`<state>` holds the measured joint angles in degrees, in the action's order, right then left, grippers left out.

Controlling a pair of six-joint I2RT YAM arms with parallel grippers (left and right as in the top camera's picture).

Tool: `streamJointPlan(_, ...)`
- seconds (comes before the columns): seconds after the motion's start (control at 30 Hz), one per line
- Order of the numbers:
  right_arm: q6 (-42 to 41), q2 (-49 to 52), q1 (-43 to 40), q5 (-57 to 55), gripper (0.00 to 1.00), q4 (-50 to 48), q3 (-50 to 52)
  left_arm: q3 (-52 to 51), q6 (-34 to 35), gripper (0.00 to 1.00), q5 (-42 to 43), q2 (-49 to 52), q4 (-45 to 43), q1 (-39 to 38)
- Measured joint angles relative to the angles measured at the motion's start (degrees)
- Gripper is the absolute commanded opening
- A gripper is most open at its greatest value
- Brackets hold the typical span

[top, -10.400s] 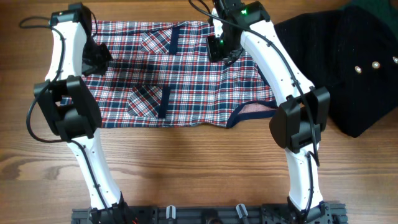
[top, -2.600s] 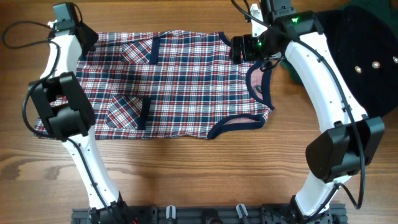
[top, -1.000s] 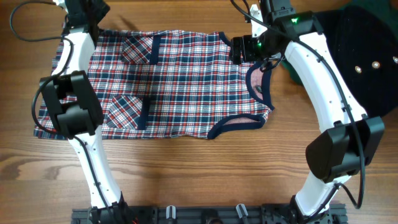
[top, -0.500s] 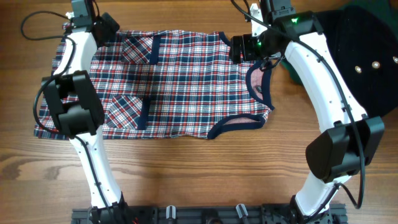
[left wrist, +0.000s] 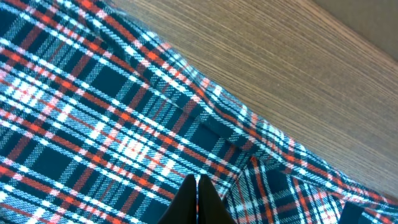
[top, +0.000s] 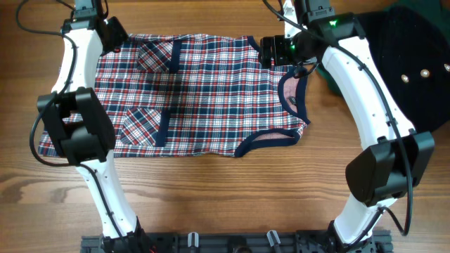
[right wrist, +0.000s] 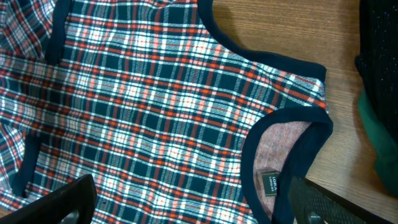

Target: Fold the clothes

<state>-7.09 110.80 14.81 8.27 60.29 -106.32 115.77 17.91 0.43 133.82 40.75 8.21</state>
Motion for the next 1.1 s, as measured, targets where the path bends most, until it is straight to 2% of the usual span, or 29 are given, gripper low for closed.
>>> streamJointPlan(0.17,-0.8,0.0,0.0,0.0,1.00,0.0,0.0,0.0,-2.1,0.04,0.0,0.4,-0.1,0.0)
streamJointPlan(0.43,-1.0,0.0,0.0,0.0,1.00,-0.1,0.0,0.0,-2.9,0.04,0.1,6.3,-5.2,0.0)
streamJointPlan(0.7,-1.2,0.0,0.0,0.0,1.00,-0.1,0.0,0.0,-3.5,0.04,0.1,9.2,-17.8,0.0)
streamJointPlan(0.87,-1.7,0.0,0.0,0.1,1.00,-0.1,0.0,-0.1,-4.4,0.04,-0.3,10.9,-29.4,0.0)
streamJointPlan(0.93,-1.7,0.0,0.0,0.1,1.00,-0.1,0.0,-0.1,-4.4,0.04,-0.7,12.5,-36.6,0.0)
streamJointPlan(1.0,-1.9,0.0,0.0,0.2,0.99,-0.1,0.0,-0.1,-4.3,0.05,-0.9,12.6,-37.7,0.0)
streamJointPlan(1.1,-1.9,0.0,0.0,0.3,1.00,-0.7,0.0,0.1,-4.4,0.15,-1.2,12.6,-32.7,0.0)
